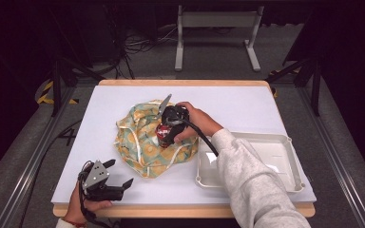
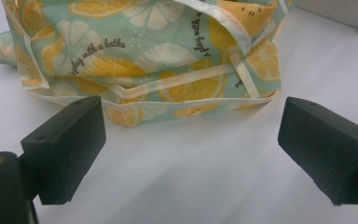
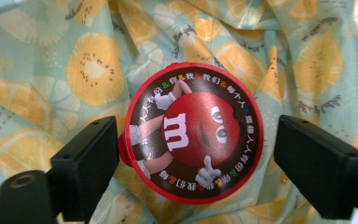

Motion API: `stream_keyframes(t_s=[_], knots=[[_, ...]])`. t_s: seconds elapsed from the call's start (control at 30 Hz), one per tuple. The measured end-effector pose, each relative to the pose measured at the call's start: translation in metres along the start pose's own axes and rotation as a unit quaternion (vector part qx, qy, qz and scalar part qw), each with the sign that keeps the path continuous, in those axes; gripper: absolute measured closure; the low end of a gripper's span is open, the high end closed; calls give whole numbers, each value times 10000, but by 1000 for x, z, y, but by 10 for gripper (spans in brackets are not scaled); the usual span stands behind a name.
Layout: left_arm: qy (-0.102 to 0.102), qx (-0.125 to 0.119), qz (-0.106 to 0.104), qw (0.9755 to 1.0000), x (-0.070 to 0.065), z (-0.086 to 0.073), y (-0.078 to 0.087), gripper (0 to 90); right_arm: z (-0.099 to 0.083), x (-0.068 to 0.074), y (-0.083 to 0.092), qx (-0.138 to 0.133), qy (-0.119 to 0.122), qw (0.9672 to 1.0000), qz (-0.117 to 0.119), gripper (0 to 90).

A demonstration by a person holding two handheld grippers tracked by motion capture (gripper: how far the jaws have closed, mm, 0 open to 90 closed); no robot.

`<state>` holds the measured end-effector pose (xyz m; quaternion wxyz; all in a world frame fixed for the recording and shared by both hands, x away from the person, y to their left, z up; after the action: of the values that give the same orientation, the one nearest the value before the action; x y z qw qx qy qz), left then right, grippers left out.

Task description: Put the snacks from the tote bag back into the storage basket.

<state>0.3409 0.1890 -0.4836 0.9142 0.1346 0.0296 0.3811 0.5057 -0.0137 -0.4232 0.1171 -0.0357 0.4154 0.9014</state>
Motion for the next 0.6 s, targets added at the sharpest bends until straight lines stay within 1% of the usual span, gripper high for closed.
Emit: stream_keyframes(t_s=[0.03,0.07,0.1,0.13,0.17,0.23,0.27,0.33,0.4,0.47,0.5,0.6], knots=[[0,0,0,10000,0,0,0,81,0,0,0,0,0,10000,0,160],[-13,-3,-6,10000,0,0,0,82,1,-2,-1,10,51,10000,-25,156],[-14,-1,-7,10000,0,0,0,82,1,-2,-2,-23,56,10000,18,176],[-14,-1,-7,10000,0,0,0,82,1,-1,-2,-18,9,10000,83,178],[-9,-2,-4,10000,-1,0,0,82,1,-2,-4,-13,-35,10000,78,178],[-6,-2,-6,10000,-1,0,0,82,0,-2,-5,-25,-48,9998,182,194],[-6,-2,-6,10000,-1,0,0,82,0,-2,-5,-25,-48,9998,182,194],[2,6,5,10000,0,0,0,82,-1,-4,-6,-132,-66,9996,252,232],[-5,7,0,10000,0,0,0,82,-1,-5,-6,-168,-92,9994,280,233],[2,11,1,10000,-1,0,0,82,-1,-5,-6,-153,-82,9995,266,236],[-13,9,-6,10000,-1,0,0,82,-1,-5,-6,-127,-60,9997,208,236],[-4,0,-4,10000,-1,0,0,82,0,-4,-6,-122,-50,9997,207,237]])
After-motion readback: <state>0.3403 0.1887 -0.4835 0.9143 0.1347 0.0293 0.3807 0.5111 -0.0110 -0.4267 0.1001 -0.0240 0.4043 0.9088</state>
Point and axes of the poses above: each handheld gripper's, and its own axes: y roughly backward along the jaws, z roughly out of its top, x roughly to its left, the point moved 6 cm from there along -y, roughly forward along the jaws, and after that the axes turned 15 degrees about -x, right-handed, at the moved point
